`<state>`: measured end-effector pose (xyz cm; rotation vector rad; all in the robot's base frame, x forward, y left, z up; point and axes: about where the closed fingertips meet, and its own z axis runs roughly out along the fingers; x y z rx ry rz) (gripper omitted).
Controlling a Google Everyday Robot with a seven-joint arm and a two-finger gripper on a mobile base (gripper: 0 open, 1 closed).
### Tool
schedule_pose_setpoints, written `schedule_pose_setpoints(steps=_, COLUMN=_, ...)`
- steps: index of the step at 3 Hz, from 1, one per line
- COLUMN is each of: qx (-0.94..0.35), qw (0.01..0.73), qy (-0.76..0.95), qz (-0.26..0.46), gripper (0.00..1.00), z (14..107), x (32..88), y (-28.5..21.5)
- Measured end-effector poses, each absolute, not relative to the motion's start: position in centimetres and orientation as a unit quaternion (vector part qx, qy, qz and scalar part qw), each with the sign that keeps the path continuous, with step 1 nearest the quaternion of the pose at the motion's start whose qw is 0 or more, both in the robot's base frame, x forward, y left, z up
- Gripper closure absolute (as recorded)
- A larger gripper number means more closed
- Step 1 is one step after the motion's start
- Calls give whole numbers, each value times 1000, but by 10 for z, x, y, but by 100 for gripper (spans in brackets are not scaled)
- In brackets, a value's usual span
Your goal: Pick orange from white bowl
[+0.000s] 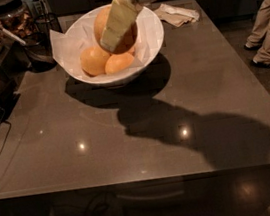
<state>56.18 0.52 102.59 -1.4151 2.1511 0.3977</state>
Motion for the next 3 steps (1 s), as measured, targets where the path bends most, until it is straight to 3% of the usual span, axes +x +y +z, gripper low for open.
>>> schedule_pose_setpoints(steps=2, qx=-466, qw=260, qy=833, qz=147, gripper=100, z=1024, x=496, y=1)
schedule_pose_setpoints(steps=3, qx=-464, qw=258, qy=834, qz=146, gripper=100, z=1023, x=494, y=1)
